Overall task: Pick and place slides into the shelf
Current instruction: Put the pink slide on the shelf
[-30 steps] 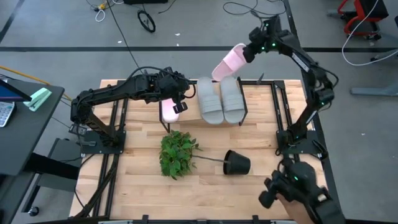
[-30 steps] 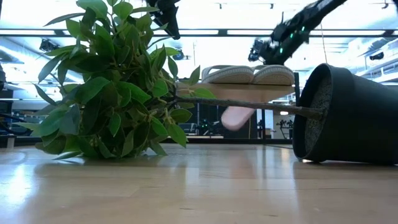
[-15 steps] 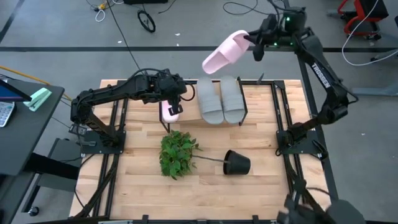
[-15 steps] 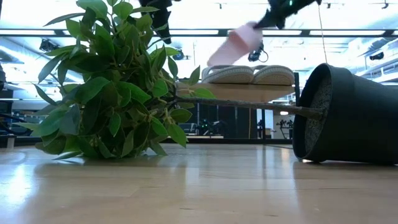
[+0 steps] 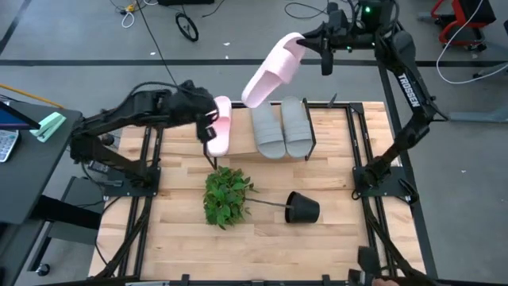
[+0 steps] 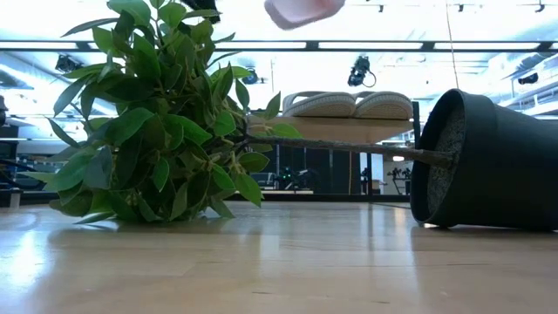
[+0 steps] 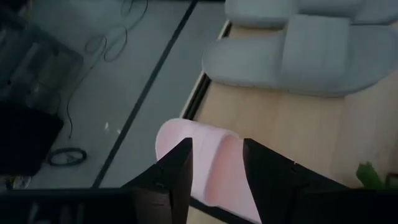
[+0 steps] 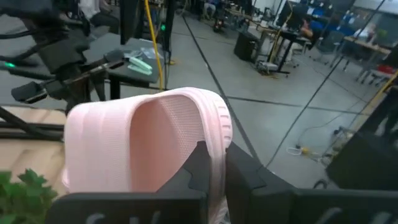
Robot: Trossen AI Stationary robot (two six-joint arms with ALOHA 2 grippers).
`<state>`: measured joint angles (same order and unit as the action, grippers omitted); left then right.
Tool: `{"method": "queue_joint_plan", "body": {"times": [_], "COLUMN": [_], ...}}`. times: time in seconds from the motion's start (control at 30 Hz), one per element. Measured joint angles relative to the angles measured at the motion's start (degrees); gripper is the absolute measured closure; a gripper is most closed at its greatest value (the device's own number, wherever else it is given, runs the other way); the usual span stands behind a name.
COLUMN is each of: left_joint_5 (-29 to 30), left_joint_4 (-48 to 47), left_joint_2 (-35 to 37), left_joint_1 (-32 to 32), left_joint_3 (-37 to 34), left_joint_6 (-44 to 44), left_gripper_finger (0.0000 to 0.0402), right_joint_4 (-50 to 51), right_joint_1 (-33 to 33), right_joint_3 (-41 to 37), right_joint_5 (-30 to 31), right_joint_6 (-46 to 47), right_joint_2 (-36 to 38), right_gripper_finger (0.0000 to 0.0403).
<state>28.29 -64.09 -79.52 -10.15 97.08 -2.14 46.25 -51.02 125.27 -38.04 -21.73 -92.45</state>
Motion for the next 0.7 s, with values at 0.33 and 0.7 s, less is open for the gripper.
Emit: {"method": "queue_joint_plan", "body": {"times": [0.33, 0.7], "left_joint_5": [17.0, 39.9], "left_joint_4": [-0.6, -0.7], "left_joint_2": [-0.4, -10.5], "left_joint_1": [17.9, 27.2], "left_joint_3": [0.0, 0.0], "left_joint_6": [-17.3, -43.3], "left_gripper_finger": [0.0302, 0.0312], "right_joint_4": [5.1, 8.5], "right_joint_1": [3.1, 3.9], "right_joint_3": [8.3, 8.5], "right_joint_5": [-0.1, -5.3], "right_joint_6": [10.3, 19.0], "right_joint_2": [-9.9, -14.1], "right_gripper_finger": [0.0378, 0.0378]}}
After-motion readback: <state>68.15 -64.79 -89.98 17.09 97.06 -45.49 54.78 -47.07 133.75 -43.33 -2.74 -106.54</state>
